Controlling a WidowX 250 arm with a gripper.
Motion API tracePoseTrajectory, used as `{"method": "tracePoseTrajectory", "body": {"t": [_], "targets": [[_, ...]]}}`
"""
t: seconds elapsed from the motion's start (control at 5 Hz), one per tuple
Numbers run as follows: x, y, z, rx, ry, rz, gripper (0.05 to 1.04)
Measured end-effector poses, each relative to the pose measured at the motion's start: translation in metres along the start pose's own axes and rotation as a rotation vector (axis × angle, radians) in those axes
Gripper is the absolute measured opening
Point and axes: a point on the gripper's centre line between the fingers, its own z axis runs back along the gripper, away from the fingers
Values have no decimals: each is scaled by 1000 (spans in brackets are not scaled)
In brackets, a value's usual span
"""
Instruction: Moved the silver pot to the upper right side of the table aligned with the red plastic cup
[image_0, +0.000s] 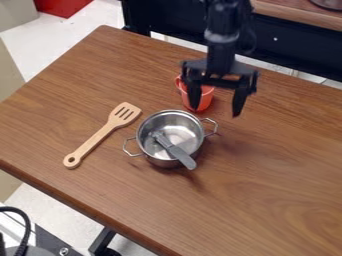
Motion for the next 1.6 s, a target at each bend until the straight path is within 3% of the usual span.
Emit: {"method": "tracePoseTrajectory", "body": {"t": [0.8,1.2,1.4,1.6], "targets": [[-26,-5,-33,-19,-49,-195,999],[-19,10,-35,-23,-70,-159,999],[-22,7,-51,-6,-50,-147,999],[-24,4,-54,-22,-71,-138,999]]}}
